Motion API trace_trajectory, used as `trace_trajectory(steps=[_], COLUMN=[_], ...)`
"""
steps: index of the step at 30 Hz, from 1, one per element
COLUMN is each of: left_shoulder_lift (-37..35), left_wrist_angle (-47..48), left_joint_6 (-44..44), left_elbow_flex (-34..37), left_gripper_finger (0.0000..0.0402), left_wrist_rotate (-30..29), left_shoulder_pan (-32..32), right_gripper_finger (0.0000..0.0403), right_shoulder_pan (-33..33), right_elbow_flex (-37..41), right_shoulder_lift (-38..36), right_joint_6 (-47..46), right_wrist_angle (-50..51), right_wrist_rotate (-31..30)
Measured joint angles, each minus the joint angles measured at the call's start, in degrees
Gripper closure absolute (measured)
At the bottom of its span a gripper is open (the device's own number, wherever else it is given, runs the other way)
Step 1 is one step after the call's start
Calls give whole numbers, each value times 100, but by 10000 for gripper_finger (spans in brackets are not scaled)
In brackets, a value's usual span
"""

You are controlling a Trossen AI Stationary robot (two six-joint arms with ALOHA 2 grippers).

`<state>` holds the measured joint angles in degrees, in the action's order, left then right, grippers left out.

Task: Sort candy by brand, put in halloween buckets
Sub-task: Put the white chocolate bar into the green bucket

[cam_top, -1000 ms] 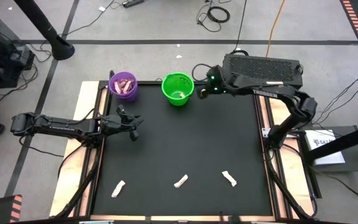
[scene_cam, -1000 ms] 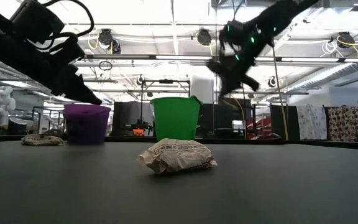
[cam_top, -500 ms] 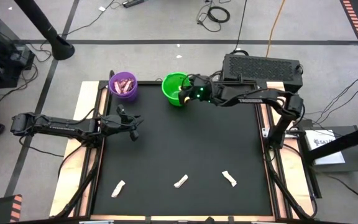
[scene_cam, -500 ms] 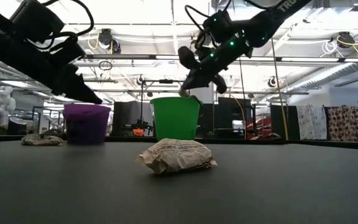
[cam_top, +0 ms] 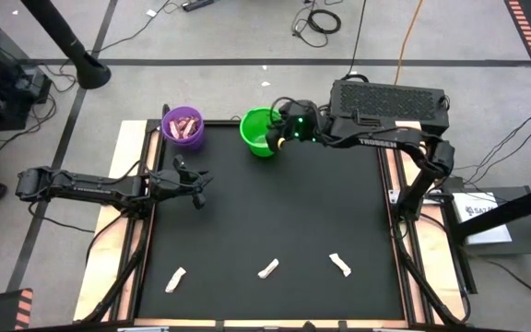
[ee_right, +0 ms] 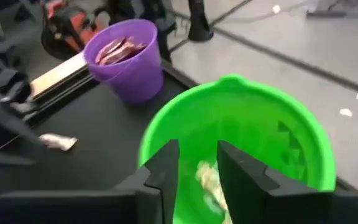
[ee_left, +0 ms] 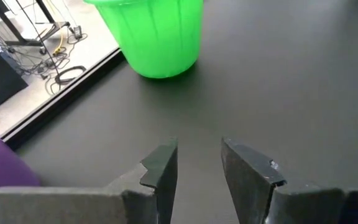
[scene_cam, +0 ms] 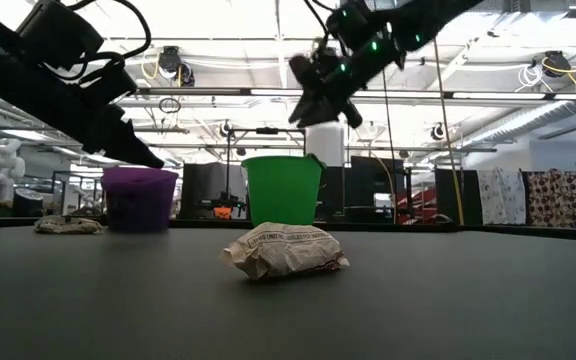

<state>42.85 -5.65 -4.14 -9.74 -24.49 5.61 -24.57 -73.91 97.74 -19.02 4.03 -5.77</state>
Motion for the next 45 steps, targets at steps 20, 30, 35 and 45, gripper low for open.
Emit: trace_trajectory(steps=[20, 30, 35, 45], left_shoulder_lift=[0, 0, 30, 33], left_wrist_angle=[72, 52, -6, -13], left_joint_6=[-156, -164, -245, -267], left_elbow_flex=[0, 0, -2, -4], left_gripper_finger=[270, 270, 270, 270], left_wrist_rotate=[270, 493, 501, 501], left_shoulder_pan=[0, -2, -2, -2], right_gripper_finger=[277, 277, 276, 204], right_shoulder_pan=[2759, 5622, 6722, 7306], right_elbow_flex=[-2321, -2163, -1726, -893], right_shoulder_lift=[62, 344, 580, 732], right_joint_6=[-2396, -4838, -6529, -7978], right_wrist_angle=[6545, 6738, 6661, 6433], right_wrist_rotate=[1357, 232, -188, -145])
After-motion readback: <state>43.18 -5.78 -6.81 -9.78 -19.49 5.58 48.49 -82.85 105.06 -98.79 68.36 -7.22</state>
